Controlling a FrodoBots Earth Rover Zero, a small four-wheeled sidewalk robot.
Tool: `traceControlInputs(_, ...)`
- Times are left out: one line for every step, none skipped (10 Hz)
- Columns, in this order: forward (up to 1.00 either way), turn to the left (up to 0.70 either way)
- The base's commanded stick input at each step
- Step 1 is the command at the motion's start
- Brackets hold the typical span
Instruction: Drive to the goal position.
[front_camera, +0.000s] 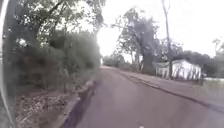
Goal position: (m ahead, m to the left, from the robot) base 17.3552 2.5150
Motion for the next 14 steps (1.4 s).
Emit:
traceControlInputs(0.7,0.01)
traceControlInputs(0.7,0.01)
traceControlInputs(0.7,0.01)
traceControlInputs(0.7,0.01)
traceControlInputs(0.7,0.01)
traceControlInputs(0.7,0.01)
traceControlInputs(0.7,0.01)
traceControlInputs(0.7,0.01)
traceControlInputs(0.7,0.01)
traceControlInputs(0.7,0.01)
traceControlInputs(0.7,0.01)
traceControlInputs(0.7,0.01)
traceControlInputs(0.7,0.01)
traceControlInputs(0.7,0.01)
